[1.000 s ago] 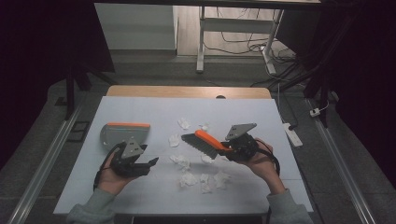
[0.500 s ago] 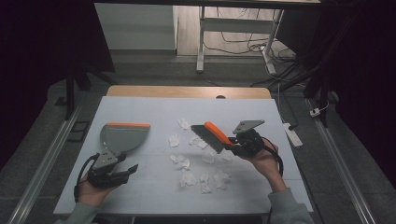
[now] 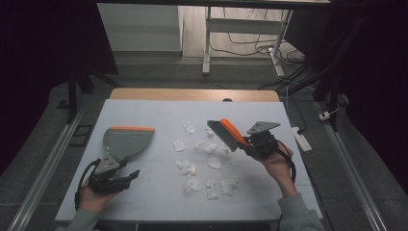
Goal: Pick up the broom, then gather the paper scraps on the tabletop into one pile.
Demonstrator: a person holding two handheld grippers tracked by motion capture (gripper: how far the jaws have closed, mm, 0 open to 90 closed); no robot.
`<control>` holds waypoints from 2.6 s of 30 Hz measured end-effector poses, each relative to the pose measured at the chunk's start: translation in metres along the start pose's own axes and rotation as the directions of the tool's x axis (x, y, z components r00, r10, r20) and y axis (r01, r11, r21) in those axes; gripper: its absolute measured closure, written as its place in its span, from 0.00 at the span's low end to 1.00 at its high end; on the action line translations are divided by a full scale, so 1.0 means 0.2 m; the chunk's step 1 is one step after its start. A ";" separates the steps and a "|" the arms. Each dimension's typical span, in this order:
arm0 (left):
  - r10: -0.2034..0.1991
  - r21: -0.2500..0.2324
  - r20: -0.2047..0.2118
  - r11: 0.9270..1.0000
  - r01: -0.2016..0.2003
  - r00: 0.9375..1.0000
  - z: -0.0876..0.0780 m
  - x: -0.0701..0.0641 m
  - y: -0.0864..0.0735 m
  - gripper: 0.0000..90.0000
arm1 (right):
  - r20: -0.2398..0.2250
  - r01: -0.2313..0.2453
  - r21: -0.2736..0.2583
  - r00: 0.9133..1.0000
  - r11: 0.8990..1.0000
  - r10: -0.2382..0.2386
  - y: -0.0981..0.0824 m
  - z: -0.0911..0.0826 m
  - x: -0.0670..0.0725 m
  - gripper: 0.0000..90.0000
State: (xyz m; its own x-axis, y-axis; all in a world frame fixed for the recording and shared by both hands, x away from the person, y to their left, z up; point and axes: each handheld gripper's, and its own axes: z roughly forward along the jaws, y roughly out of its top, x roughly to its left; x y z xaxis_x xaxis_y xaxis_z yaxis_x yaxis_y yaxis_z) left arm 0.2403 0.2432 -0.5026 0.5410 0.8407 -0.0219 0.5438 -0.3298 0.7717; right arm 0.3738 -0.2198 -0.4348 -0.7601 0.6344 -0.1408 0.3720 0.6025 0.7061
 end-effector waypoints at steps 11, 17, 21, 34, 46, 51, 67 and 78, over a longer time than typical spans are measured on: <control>0.021 0.015 0.011 1.000 -0.022 1.000 0.01 -0.01 0.01 0.43 | 0.043 -0.007 0.050 0.999 0.999 0.005 0.05 0.05 -0.08 0.77; 0.019 0.004 0.015 1.000 -0.019 1.000 0.00 0.00 0.00 0.43 | 0.082 -0.012 0.127 0.997 0.992 0.001 0.13 0.11 -0.19 0.77; 0.012 0.000 0.015 1.000 -0.012 1.000 0.00 0.01 -0.01 0.43 | 0.100 -0.018 0.165 0.995 0.986 0.001 0.19 0.16 -0.24 0.77; 0.009 0.010 0.026 1.000 -0.010 1.000 0.02 0.00 0.00 0.43 | 0.146 0.023 0.311 0.987 0.950 -0.072 0.32 0.37 -0.28 0.77; 0.011 0.021 0.030 1.000 -0.012 0.999 0.05 0.01 0.01 0.41 | 0.095 0.132 0.407 0.978 0.904 -0.186 0.39 0.55 -0.22 0.77; 0.013 0.017 0.035 1.000 -0.013 0.999 0.05 0.00 0.01 0.41 | 0.067 0.205 0.418 0.965 0.885 -0.255 0.39 0.57 -0.16 0.77; 0.018 0.023 0.039 1.000 -0.019 0.999 0.06 -0.01 0.01 0.41 | -0.181 0.415 0.405 0.910 0.815 -0.373 0.32 0.40 0.00 0.78; 0.021 0.022 0.038 1.000 -0.021 0.999 0.06 -0.02 0.01 0.41 | -0.159 0.309 0.274 0.948 0.911 -0.274 0.35 0.28 -0.02 0.78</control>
State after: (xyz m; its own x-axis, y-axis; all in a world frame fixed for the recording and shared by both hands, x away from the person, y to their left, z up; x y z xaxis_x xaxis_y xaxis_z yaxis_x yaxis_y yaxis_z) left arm 0.2461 0.2343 -0.5085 0.5760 0.8169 -0.0302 0.5461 -0.3571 0.7578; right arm 0.4325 -0.1532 -0.4239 -0.9075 0.3596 -0.2170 0.2498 0.8775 0.4094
